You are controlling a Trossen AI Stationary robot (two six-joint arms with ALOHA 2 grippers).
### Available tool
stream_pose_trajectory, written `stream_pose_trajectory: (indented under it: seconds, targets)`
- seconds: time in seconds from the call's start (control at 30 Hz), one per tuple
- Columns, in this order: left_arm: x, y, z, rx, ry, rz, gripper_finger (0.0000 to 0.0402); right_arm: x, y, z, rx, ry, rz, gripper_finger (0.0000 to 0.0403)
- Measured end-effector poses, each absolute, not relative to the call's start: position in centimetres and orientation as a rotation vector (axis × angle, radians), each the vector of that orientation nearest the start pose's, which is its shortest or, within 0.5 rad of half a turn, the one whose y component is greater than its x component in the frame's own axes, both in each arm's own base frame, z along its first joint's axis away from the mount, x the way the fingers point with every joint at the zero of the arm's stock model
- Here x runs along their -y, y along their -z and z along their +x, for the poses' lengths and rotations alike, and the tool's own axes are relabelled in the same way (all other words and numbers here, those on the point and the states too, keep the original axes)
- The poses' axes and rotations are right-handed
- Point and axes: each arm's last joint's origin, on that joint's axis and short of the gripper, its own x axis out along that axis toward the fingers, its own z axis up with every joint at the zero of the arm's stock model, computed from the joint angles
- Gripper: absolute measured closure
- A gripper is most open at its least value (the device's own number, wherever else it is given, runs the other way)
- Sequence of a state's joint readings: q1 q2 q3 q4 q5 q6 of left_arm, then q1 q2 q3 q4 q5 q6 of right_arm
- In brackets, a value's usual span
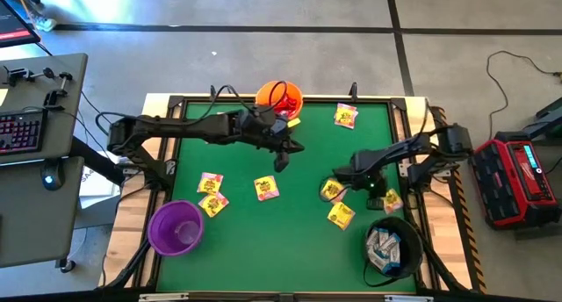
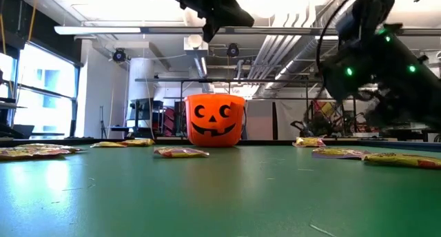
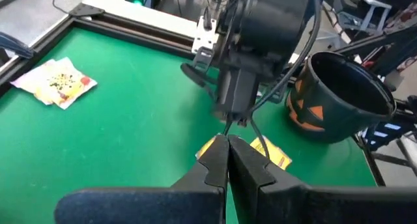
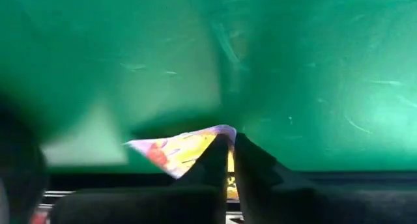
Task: Sort candy by brand, put in halloween buckets
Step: Put the yellow candy into the purple bucket
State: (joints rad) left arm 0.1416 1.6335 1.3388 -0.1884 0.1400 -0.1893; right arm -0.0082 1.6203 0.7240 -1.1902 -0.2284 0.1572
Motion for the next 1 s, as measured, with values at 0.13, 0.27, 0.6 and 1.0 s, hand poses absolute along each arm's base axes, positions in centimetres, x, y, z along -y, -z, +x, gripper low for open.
stream_pose_trajectory:
  seconds: [0.13, 0.27, 0.6, 1.0]
  targets:
    - [-4.8, -31.3, 36.7, -0.471, -0.038, -0.254, 0.0401, -0.4, -15.5, 19.5, -2.005, 0.108, 0.394, 0.0397]
    - [-4.9, -32.2, 36.2, -0.446, -0.039, -0.247, 0.0401, -0.3, -19.4, 20.7, -1.786, 0.225, 0.496, 0.04]
    - [-5.0, -32.5, 35.8, -0.451, 0.042, -0.313, 0.0397, 0.4, -29.4, 21.6, -1.041, 0.464, 0.663, 0.0403]
    - [-3.5, -32.5, 36.2, -0.425, -0.08, -0.298, 0.028, 0.6, -33.4, 22.9, -0.655, 0.316, 0.566, 0.0403]
